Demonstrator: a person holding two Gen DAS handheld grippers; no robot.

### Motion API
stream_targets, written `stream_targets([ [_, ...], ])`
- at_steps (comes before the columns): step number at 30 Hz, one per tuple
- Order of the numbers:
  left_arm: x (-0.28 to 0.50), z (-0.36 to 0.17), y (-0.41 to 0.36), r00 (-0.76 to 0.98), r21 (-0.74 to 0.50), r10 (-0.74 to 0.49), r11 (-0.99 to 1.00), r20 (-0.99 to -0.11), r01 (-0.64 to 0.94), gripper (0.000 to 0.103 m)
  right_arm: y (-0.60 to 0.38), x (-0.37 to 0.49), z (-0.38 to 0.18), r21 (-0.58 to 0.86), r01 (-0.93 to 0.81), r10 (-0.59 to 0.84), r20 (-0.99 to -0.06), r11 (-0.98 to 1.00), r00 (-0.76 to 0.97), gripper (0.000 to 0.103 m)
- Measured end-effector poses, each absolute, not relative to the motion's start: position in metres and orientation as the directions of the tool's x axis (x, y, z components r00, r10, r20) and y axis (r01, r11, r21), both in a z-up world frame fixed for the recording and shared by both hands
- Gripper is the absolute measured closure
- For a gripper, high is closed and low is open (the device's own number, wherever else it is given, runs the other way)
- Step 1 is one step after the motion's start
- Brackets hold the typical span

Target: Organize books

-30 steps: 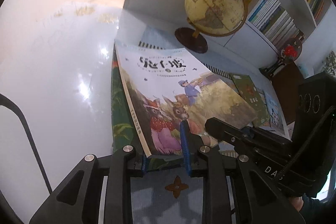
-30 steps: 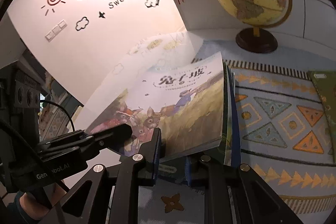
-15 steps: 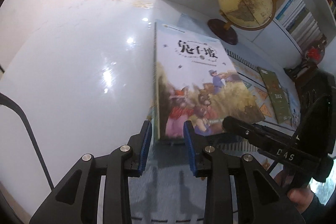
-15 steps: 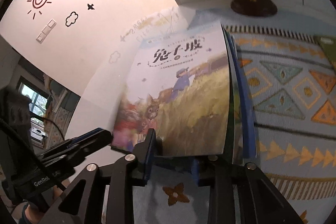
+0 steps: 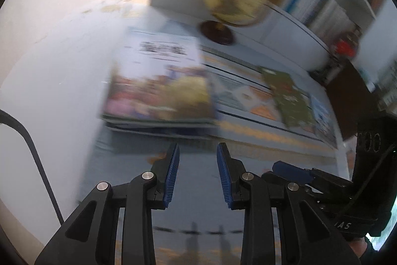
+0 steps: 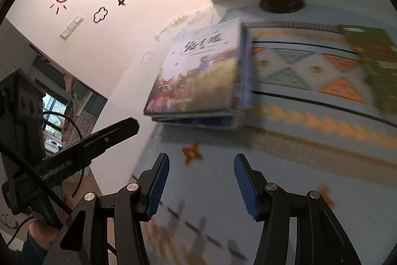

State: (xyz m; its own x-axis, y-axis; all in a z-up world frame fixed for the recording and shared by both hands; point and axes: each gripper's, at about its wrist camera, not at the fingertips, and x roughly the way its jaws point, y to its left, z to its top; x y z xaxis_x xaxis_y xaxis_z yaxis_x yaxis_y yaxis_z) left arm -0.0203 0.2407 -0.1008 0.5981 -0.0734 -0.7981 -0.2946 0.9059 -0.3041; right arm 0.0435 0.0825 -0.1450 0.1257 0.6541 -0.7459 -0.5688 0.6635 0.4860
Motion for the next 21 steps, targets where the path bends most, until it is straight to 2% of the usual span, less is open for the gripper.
stream_targets([
  [11,-0.018,-0.094,0.076,0.573,-0.345,-0.234,0.934,-0.785,-0.090,0.073,-0.121,0.013,-0.108,0.469,-0.374,0.590,-0.724,0.800,0.357,0.048],
  [21,0.025,-0.098,0.028,0.546,-0.353,-0.280,0.935,-0.790,-0.031,0.073,-0.198,0.017,-0.113,0.460,-0.237,0.516,-0.721,0.856,0.463,0.048],
])
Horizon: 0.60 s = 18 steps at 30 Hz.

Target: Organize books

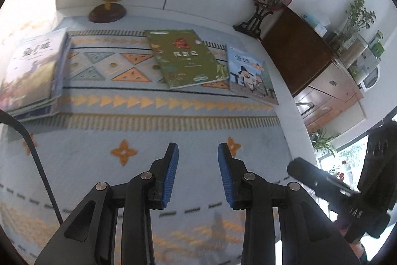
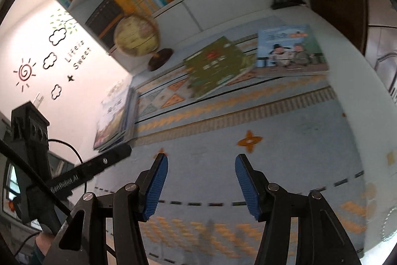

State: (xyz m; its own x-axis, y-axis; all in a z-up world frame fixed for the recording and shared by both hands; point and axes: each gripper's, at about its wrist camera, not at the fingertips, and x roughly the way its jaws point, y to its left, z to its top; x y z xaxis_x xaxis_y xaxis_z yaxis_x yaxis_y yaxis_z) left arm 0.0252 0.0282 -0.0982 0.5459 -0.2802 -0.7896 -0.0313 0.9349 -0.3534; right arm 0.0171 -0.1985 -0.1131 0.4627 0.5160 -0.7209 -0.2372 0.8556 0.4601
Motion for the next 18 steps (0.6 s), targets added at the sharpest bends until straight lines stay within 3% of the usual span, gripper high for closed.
stream_targets([
  [9,0.117,-0.107,0.032,0.534,-0.289,-0.235,0.957,-0.812,-0.018,0.072,-0.213,0.112,-0.099,0.348,-0.214,0.406,-0.725,0.913,0.556,0.048],
  [18,0.211,-0.163,0.068,0.445,-0.384,-0.296,0.915,-0.845,-0.121,0.069,-0.167,0.238,-0.134,0.287,-0.218,0.360,-0.774,0.933,0.521,0.048],
])
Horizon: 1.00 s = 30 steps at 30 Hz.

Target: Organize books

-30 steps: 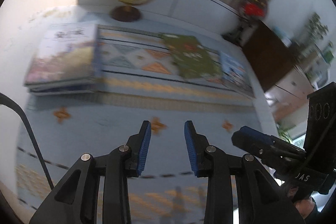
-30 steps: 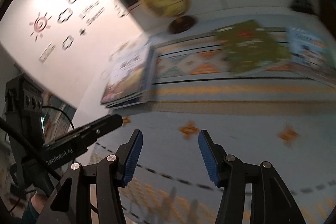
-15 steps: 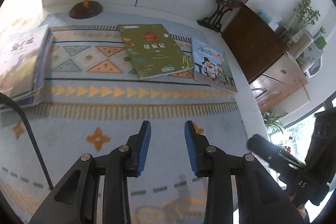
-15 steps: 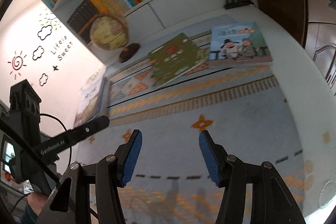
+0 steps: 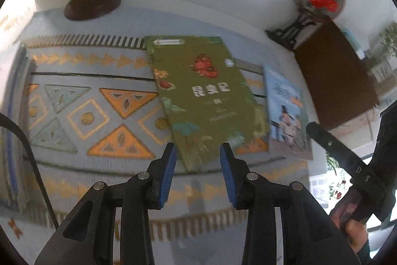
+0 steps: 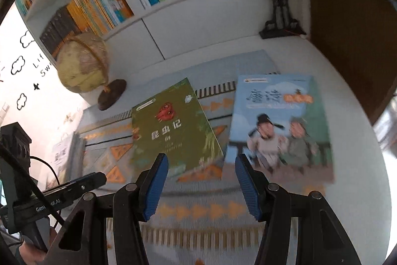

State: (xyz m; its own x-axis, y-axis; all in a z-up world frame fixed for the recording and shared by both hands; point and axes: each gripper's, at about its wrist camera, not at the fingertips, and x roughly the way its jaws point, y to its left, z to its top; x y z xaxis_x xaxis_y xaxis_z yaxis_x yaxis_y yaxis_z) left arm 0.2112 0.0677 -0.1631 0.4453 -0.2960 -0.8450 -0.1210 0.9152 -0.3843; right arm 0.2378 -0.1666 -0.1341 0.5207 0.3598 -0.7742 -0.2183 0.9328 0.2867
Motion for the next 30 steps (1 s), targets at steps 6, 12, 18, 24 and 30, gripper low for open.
stream_targets([
  [6,0.236,-0.192,0.070,0.400,-0.405,-0.327,0.906,-0.856,-0.127,0.069,-0.143,0.286,-0.168,0.220,-0.242,0.312,-0.829,0.945,0.464,0.058],
  [12,0.247,-0.206,0.068,0.379,-0.430,-0.360,0.895,-0.852,-0.116,0.069,-0.136,0.311,-0.190,0.215,-0.253,0.309,-0.849,0.943,0.428,0.059],
  [18,0.246,-0.211,0.071,0.381,-0.452,-0.376,0.882,-0.845,-0.131,0.069,-0.129,0.324,-0.205,0.230,-0.258,0.320,-0.863,0.938,0.392,0.059],
  [24,0.243,-0.212,0.075,0.383,-0.465,-0.385,0.874,-0.840,-0.140,0.069,-0.126,0.319,-0.213,0.250,-0.262,0.337,-0.864,0.932,0.375,0.059],
  [30,0.240,-0.210,0.071,0.371,-0.419,-0.347,0.898,-0.861,-0.135,0.069,-0.131,0.314,-0.214,0.315,-0.253,0.387,-0.860,0.915,0.332,0.059],
])
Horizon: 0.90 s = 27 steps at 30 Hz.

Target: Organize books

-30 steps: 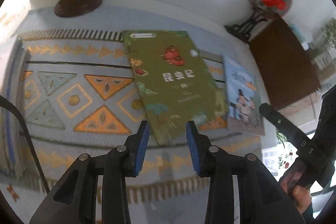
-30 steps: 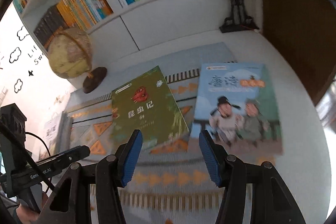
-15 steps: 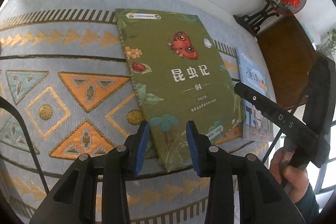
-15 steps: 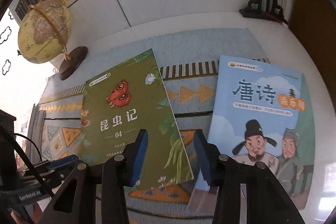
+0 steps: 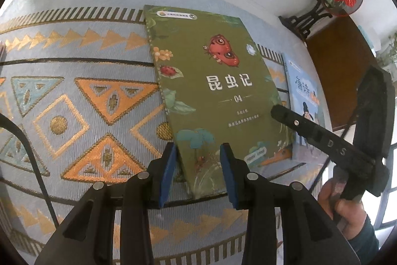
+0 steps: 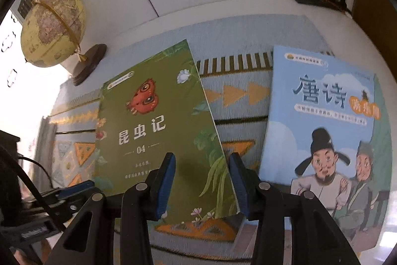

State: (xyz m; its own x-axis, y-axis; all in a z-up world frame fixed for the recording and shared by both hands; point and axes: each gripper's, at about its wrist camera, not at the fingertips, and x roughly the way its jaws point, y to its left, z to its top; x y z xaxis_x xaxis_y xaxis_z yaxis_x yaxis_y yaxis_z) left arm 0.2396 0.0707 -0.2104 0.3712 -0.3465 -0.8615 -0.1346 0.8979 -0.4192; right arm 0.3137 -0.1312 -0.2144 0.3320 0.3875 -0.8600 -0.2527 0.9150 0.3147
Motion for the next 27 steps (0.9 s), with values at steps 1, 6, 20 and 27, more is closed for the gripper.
stream_targets([
  [1,0.241,-0.210,0.071,0.368,-0.425,-0.352,0.894,-0.861,-0.141,0.069,-0.132,0.312,-0.215,0.320,-0.247,0.391,-0.858,0.915,0.334,0.059],
  [6,0.241,-0.203,0.075,0.383,-0.468,-0.392,0.875,-0.836,-0.126,0.068,-0.137,0.308,-0.215,0.345,-0.220,0.404,-0.845,0.913,0.350,0.058],
  [20,0.249,-0.220,0.075,0.433,-0.717,-0.608,0.682,-0.666,-0.146,0.069,-0.154,0.303,-0.219,0.476,-0.130,0.487,-0.786,0.870,0.382,0.058],
  [27,0.258,-0.208,0.089,0.503,-0.871,-0.721,0.467,-0.476,-0.154,0.082,-0.166,0.307,-0.222,0.568,-0.103,0.567,-0.758,0.817,0.323,0.051],
])
